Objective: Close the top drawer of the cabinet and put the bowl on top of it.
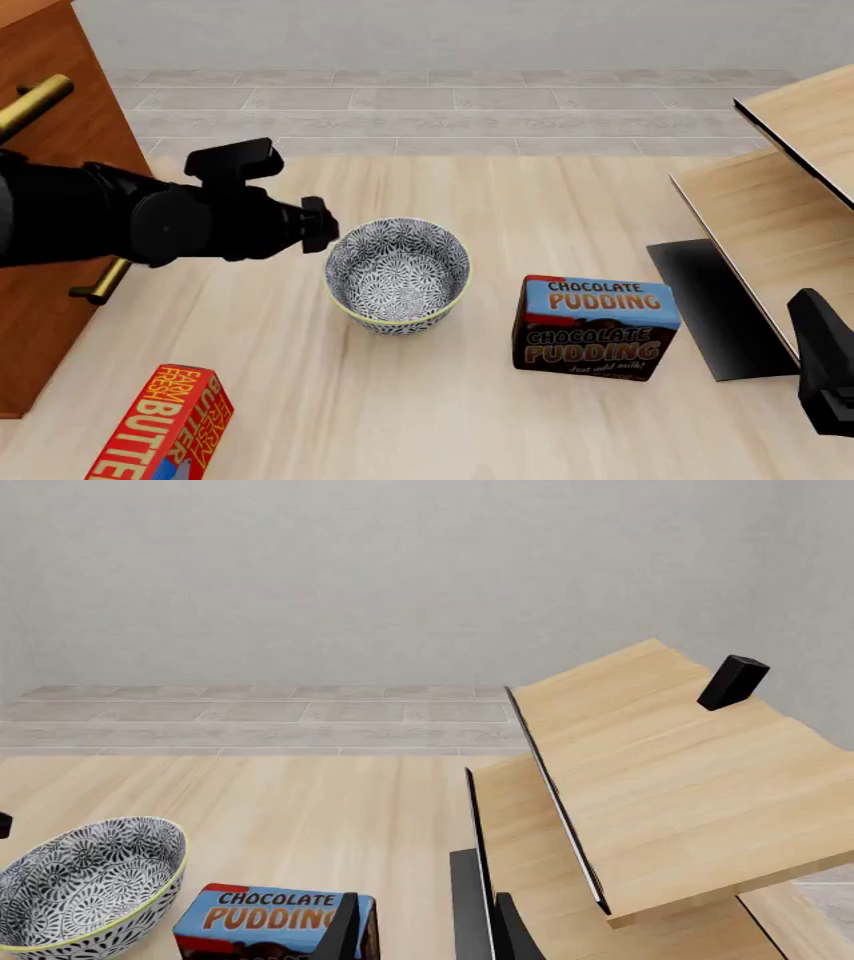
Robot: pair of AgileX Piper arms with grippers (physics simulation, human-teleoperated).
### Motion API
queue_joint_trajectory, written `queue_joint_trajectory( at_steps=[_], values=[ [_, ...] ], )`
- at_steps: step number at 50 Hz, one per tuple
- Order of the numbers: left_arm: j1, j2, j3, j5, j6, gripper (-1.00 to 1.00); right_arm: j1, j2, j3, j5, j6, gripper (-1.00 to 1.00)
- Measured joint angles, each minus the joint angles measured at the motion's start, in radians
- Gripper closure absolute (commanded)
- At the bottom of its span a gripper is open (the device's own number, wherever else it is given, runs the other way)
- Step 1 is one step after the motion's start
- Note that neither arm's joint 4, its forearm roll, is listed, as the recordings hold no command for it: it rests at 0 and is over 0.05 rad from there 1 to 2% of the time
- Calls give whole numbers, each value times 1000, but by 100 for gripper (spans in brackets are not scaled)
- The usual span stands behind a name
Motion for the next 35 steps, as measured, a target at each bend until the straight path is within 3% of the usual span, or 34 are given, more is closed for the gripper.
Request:
queue_joint_trajectory(
  at_steps=[35],
  values=[
    [-13,70,21,-71,-23,-100,0,0,0,0,0,-100]
  ],
)
